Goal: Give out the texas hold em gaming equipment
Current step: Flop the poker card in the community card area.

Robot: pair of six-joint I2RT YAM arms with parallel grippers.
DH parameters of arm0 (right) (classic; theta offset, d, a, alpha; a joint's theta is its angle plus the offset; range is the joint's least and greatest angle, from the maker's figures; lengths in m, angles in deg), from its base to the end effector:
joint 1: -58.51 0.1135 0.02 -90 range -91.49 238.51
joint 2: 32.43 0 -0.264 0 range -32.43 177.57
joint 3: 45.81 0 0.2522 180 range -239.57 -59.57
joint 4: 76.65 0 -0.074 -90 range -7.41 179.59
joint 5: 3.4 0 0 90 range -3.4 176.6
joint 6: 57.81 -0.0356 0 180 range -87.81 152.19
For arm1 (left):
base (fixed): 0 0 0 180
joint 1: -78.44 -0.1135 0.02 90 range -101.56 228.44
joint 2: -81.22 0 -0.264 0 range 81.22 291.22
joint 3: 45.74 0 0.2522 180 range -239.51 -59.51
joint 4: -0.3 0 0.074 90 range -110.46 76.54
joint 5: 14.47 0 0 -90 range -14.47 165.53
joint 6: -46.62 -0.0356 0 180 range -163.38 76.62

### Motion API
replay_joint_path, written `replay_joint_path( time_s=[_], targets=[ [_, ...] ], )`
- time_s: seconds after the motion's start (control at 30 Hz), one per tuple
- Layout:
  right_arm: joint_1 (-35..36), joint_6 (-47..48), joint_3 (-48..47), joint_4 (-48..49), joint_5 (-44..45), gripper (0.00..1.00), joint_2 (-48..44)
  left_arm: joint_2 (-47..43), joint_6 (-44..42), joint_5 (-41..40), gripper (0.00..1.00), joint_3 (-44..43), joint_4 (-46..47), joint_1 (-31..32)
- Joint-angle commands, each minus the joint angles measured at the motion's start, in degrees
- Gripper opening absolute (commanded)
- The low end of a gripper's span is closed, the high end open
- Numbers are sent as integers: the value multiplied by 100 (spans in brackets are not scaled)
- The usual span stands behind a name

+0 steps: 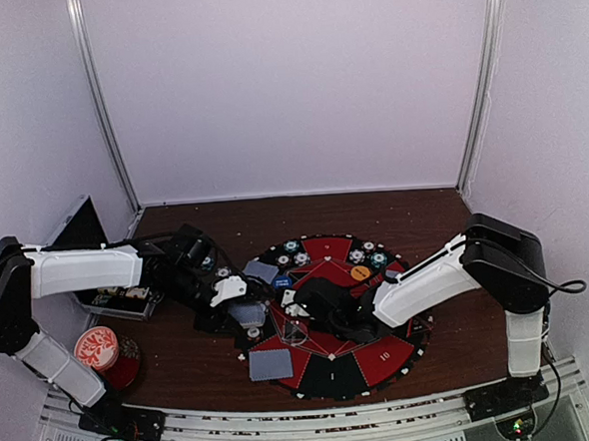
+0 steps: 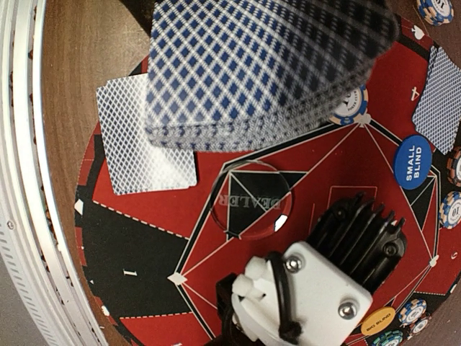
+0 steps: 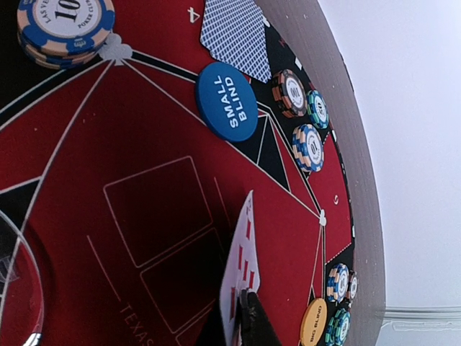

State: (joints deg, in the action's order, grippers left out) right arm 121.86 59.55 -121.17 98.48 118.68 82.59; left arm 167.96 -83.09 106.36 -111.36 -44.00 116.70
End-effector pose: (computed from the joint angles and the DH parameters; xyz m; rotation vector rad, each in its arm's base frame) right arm 0.1963 0.3491 0.1187 -1.3850 1.7421 -0.3182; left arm 0.2115 -0.1900 0.1911 1.7714 1.9384 -0.7154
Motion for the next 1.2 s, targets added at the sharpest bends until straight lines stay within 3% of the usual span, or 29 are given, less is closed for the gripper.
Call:
replay_joint_path(
  time_s=[0.0, 0.1, 1.17],
  targets=[
    [-24, 2, -131, 58, -119, 14, 100, 24, -52, 107, 39, -12, 40, 26],
    [-16, -47, -148, -49, -165, 25, 73, 27, -55, 103, 39, -10, 40, 30],
    [456, -798, -208, -1565, -35, 61, -1084, -17, -46, 137, 39, -13, 30, 29]
  ],
)
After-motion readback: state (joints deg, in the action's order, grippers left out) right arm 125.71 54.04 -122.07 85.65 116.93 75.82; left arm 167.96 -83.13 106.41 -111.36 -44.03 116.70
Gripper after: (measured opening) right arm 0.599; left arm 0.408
